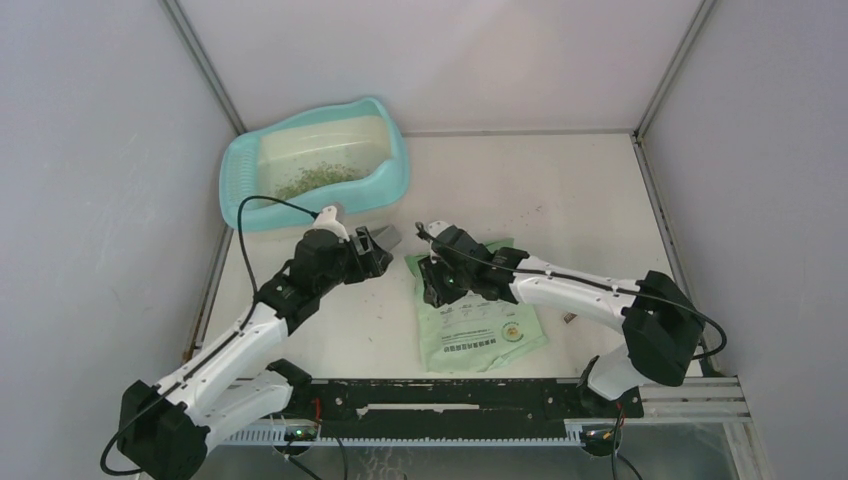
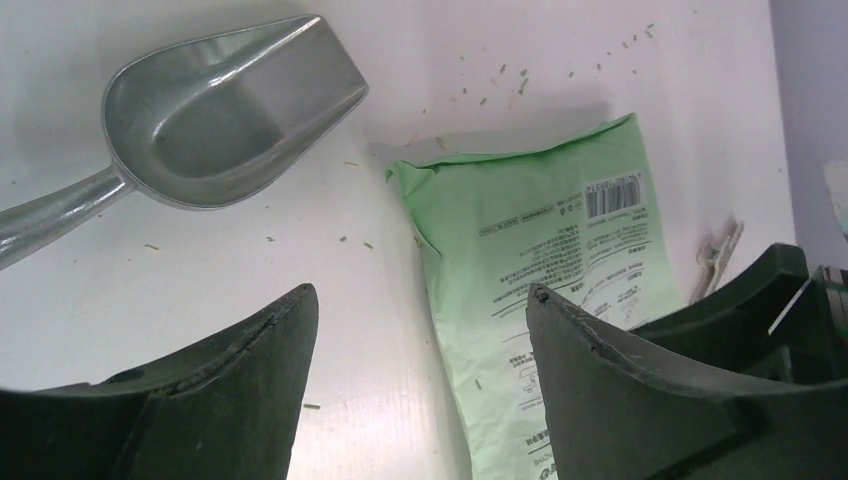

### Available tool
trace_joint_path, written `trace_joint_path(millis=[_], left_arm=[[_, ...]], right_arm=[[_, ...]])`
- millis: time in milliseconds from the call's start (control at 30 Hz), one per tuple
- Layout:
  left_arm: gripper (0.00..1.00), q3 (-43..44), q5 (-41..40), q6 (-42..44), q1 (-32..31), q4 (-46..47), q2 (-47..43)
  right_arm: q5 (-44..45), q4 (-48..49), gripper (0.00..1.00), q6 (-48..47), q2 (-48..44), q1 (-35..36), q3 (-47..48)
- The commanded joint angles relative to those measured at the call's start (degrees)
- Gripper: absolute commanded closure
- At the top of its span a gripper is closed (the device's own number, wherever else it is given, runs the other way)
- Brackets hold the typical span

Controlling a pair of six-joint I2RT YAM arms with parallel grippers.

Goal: Fill the litter box with clean litter
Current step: Close the cat litter bag at the center of the board.

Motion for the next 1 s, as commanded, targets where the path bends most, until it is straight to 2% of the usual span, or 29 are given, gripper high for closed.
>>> trace_joint_path(millis=[0,200,367,533,800,967], left_arm=[[0.2,-0.7,1.9,-1.8,0.0,0.1,-3.0],[0.2,-0.2,1.1,-2.6,-2.6,-0.2,-2.8],[0.2,0.3,-0.3,-3.6,-5.9,0.0,-1.8],[0.19,-0.4,-2.3,-6.7,-11.2,2.0,-0.4],[0.2,-4.8,-7.5,-12.9,-21.8,6.0,0.7],[0.23,-7.7,-8.1,-14.7,-23.0,7.9,1.5]], right_arm=[[12.8,-6.8,0.57,0.9,-0.3,-1.2,0.4],[21.2,-8.0,0.56,2.8,5.2,-4.1,0.4],[20.2,-5.7,0.56,3.7,11.4,-3.9,0.3],[20.0,-5.2,0.58,5.9,16.3,-0.5,-0.3],[13.4,-3.7,0.56,10.5,5.9,0.8,-8.8],[10.0,-4.3,0.55,12.0,-0.7,1.5,-12.7]])
